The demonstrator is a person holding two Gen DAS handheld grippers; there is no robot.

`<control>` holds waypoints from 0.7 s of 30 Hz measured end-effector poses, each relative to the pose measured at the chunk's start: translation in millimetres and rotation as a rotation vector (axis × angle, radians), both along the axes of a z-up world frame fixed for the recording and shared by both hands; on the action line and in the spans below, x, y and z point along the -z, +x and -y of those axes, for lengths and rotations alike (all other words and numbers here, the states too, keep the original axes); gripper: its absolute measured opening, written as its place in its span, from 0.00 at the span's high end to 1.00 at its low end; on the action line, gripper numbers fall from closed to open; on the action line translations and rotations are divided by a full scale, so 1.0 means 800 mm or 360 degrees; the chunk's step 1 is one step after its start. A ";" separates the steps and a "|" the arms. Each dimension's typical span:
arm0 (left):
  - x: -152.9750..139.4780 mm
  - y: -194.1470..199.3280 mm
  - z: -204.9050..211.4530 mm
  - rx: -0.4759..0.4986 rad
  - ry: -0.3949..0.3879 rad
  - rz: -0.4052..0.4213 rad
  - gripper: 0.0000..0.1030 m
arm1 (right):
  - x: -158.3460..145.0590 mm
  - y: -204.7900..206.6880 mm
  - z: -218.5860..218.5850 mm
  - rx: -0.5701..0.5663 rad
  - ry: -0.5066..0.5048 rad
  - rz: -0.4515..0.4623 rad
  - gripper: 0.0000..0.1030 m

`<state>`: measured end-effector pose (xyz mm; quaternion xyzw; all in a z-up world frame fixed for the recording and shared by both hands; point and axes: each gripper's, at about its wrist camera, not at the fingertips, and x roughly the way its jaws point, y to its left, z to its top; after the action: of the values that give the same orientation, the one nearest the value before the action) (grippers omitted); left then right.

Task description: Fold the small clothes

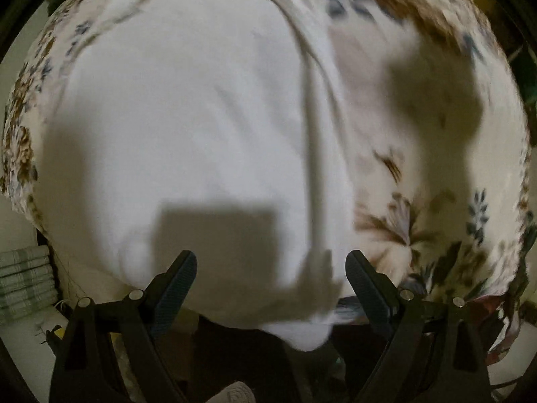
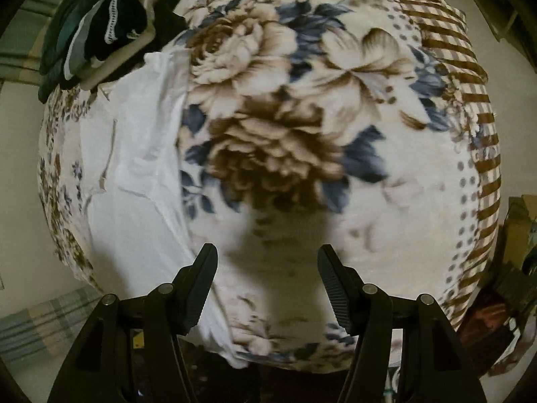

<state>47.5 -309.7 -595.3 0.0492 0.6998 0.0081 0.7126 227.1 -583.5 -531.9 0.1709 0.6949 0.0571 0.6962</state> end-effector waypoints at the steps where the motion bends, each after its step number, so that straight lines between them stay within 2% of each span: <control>1: 0.009 -0.003 0.007 -0.0001 0.0023 -0.0006 0.12 | 0.005 0.002 0.002 -0.0001 0.0007 -0.0003 0.38; 5: 0.043 -0.017 0.017 -0.0090 0.0142 -0.0039 0.14 | 0.029 0.026 -0.004 -0.0040 0.0093 0.0016 0.38; 6: 0.045 -0.020 0.015 -0.0112 0.0149 -0.0028 0.26 | 0.033 0.035 -0.008 -0.0053 0.0118 0.0026 0.38; 7: 0.045 -0.023 0.013 -0.0132 0.0114 -0.0005 0.40 | 0.039 0.049 -0.015 -0.0069 0.0158 0.0041 0.38; 8: 0.043 -0.026 0.012 -0.0138 0.0075 0.0016 0.50 | 0.042 0.059 -0.021 -0.0074 0.0181 0.0051 0.38; 9: 0.042 -0.027 0.013 -0.0132 0.0054 0.0027 0.83 | 0.047 0.075 -0.029 -0.0085 0.0221 0.0065 0.38; 10: 0.039 -0.028 0.016 -0.0119 0.0068 0.0038 0.97 | 0.050 0.088 -0.035 -0.0092 0.0252 0.0074 0.38; 16: -0.001 -0.035 -0.017 -0.0282 0.0023 0.0178 0.97 | 0.070 0.188 -0.090 -0.0139 0.0368 0.0122 0.38; 21: -0.033 -0.037 -0.056 -0.0381 0.0011 0.0236 0.97 | 0.099 0.256 -0.134 -0.0122 0.0431 0.0062 0.38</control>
<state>18.2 -265.2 -569.2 -0.0331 0.6461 0.0990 0.7561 431.7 -476.5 -610.9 0.2355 0.6732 0.1802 0.6774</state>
